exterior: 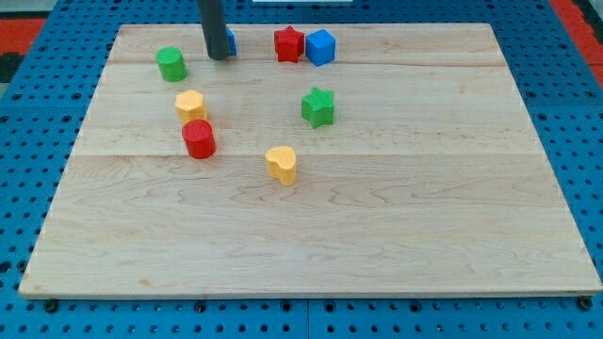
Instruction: Push the blue triangle towards the green star
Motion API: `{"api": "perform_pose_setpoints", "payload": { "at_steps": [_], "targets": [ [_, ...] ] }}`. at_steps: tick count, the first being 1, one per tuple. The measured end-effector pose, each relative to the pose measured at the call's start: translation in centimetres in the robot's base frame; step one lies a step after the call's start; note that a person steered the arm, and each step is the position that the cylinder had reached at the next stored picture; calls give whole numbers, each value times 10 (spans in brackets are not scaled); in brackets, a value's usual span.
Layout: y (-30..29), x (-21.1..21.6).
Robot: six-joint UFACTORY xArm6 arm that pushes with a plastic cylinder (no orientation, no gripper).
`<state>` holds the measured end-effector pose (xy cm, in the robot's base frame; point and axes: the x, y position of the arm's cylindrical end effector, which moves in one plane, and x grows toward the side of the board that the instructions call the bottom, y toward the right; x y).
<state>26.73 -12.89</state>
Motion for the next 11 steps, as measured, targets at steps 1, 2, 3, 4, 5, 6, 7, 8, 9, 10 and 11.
{"api": "perform_pose_setpoints", "payload": {
  "at_steps": [1, 2, 3, 4, 5, 6, 7, 8, 9, 10, 11],
  "targets": [
    [-59, 15],
    [-73, -13],
    [-52, -46],
    [-7, -66],
    [20, -61],
    [15, -58],
    [-45, -47],
    [-17, -16],
    [28, -30],
    [36, -23],
    [36, -11]
  ]
}}
